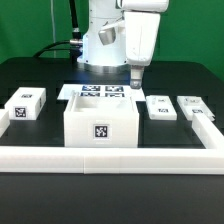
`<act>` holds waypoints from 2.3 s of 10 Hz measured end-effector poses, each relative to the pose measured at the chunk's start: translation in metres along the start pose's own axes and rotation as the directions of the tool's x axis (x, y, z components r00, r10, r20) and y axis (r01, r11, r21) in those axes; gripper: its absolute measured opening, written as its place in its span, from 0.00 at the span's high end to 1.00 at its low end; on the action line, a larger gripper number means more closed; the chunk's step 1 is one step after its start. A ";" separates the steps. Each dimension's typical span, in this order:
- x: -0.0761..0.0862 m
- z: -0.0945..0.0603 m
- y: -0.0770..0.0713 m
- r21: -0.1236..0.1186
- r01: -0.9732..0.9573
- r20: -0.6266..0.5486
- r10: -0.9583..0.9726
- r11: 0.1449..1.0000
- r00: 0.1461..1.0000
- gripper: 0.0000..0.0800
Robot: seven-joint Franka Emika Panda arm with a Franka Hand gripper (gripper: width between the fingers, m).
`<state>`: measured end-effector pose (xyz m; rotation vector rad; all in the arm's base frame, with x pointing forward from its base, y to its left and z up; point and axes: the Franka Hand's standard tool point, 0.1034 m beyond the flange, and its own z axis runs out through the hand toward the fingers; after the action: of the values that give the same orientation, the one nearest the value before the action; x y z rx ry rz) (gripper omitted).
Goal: Assemble cabinet
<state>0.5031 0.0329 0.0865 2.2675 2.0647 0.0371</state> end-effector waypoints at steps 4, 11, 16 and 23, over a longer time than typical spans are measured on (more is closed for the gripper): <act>-0.016 0.015 -0.031 0.000 0.056 -0.013 -0.056 0.998 0.998 0.00; -0.032 0.041 -0.048 0.035 0.042 -0.022 -0.041 0.999 0.999 0.00; -0.030 0.059 -0.059 0.065 0.040 -0.029 -0.038 0.997 0.999 0.12; -0.031 0.061 -0.060 0.069 0.037 -0.029 -0.035 0.997 0.999 0.96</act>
Offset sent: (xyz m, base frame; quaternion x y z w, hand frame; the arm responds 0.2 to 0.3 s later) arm -0.0270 -0.0232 -0.0068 0.0063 -0.0010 -0.0422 0.9991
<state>0.4445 0.0055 0.0227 2.2804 2.1532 -0.0051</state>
